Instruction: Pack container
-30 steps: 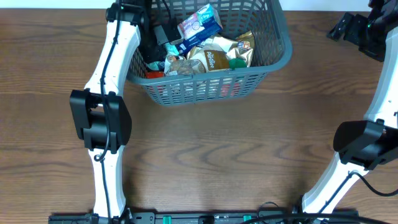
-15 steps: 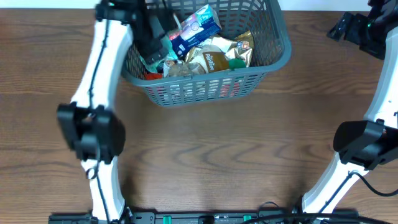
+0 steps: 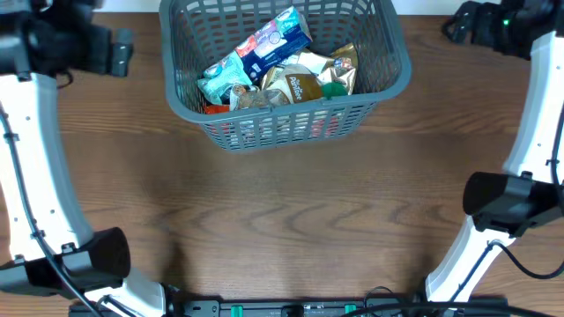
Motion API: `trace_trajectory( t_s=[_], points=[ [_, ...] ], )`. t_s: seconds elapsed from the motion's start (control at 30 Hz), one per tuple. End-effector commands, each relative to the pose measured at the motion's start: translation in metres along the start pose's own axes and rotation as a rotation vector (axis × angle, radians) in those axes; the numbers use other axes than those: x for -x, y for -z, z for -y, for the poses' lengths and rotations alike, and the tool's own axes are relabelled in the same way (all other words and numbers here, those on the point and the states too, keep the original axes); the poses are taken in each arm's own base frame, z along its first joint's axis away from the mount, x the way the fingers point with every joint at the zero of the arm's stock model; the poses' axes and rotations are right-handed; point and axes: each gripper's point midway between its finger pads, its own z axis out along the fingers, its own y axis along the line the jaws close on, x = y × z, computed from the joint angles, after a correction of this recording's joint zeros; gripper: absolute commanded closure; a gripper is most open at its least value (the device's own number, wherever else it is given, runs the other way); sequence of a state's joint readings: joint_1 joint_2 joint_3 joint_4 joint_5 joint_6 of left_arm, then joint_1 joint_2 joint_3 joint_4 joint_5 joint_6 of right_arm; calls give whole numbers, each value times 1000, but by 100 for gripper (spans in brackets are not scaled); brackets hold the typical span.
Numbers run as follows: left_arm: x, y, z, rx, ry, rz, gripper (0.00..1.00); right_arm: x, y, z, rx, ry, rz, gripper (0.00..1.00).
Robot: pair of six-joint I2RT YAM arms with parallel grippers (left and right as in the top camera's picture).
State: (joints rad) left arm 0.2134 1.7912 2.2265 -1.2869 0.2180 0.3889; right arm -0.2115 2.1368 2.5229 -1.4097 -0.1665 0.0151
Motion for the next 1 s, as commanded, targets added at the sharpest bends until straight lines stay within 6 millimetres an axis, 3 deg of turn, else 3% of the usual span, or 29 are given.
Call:
trace_trajectory(
  t_s=[0.0,0.13,0.33,0.5,0.73,0.97],
  points=[
    [-18,6,-13,0,218,-44,1,-8,6,-22,33,62,-27,1],
    [-26,25,-6,-3,232,-48,1,-22,19,-28,-11,-10,-65,1],
    [-36,68,15,1,205,-10,1,-37,69,-33,-93,0,-36,1],
    [-53,84,33,-11,180,2,2,-52,105,-39,-145,-14,-15,1],
    [-97,71,56,-28,124,-16,1,-82,118,-62,-143,19,-56,1],
    [-142,38,82,-46,-40,45,1,-143,99,-62,-214,37,-188,1]
  ],
)
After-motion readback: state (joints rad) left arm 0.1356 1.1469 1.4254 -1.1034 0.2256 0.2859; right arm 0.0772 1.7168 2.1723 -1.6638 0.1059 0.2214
